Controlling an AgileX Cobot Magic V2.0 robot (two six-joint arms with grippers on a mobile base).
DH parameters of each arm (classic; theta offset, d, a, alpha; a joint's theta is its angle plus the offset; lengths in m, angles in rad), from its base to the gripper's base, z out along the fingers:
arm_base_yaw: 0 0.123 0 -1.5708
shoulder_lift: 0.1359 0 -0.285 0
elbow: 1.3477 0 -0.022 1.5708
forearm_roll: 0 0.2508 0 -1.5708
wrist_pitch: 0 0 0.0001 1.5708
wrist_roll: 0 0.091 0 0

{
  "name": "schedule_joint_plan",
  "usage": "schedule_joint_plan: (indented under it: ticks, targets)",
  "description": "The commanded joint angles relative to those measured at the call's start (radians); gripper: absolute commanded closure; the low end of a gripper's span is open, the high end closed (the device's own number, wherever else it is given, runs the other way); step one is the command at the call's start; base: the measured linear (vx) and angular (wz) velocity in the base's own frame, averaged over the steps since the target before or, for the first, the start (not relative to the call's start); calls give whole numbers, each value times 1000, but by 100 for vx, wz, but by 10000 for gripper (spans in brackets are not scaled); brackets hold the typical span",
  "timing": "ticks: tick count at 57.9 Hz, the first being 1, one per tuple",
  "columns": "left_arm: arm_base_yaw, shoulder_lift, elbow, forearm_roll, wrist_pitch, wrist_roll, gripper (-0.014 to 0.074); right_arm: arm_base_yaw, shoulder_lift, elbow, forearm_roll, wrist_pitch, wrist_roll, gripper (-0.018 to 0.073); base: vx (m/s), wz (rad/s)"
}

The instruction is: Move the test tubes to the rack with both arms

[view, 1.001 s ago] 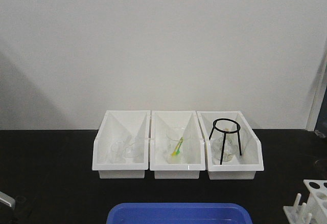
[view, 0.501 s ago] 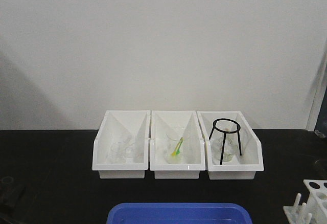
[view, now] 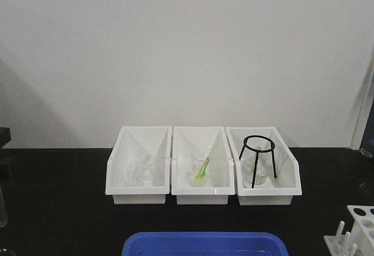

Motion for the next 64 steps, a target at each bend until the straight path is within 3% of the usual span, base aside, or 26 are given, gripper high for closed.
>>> schedule_joint_plan:
  ticks: [1,14,26,41,52,64]
  targets:
    - [-41,-20,-72,-3,-32,0,617,49,0,-32,-4,-55,-8,119,0,0]
    - [-234,-19,-83,-3,-93,0,617,245,72,-32,-5,-64,-9,119,0,0]
    - [-410,14,-83,-3,-122,-6,617,499,169,-32,-5,-169,-8,119,0,0]
    - [-536,78,-83,-6,-187,-14,617,747,261,-32,1,-283,13,119,0,0]
    - [-615,111,-83,-6,-262,-14,617,832,314,-32,2,-376,33,119,0,0]
    - [-672,130,-83,-6,-275,-33,617,832,350,-32,1,-454,74,119,0,0]
